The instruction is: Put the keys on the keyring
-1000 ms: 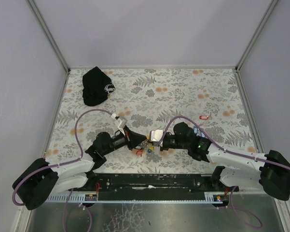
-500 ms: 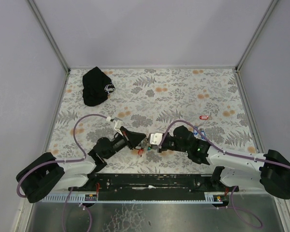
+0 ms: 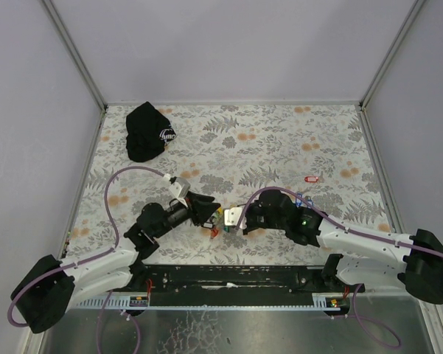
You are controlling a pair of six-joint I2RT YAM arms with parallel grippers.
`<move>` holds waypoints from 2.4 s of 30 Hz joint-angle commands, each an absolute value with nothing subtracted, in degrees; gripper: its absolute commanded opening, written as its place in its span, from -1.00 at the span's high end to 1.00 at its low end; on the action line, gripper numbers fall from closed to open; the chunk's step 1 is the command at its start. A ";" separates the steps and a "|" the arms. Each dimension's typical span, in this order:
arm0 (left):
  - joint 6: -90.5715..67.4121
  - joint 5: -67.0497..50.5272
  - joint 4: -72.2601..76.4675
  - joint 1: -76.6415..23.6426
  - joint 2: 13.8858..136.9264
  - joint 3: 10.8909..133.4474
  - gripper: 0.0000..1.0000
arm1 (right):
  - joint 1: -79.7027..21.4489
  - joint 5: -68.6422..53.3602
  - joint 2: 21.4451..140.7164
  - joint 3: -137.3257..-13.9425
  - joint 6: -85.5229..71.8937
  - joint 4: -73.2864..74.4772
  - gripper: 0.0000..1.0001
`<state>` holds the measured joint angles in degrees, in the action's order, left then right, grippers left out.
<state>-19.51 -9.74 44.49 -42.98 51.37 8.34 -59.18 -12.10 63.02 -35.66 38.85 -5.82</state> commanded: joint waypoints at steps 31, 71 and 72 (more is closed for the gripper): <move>-3.52 -44.18 36.81 -38.10 68.61 21.62 0.34 | -59.77 -16.32 62.71 -43.16 47.11 3.35 1.00; -31.72 -9.54 69.31 -42.02 63.19 7.56 1.00 | -60.78 -19.36 62.14 -31.47 35.59 -14.17 1.00; -32.49 -8.20 71.04 -42.62 63.91 7.04 1.00 | -61.00 -19.25 62.67 -31.20 35.27 -15.11 1.00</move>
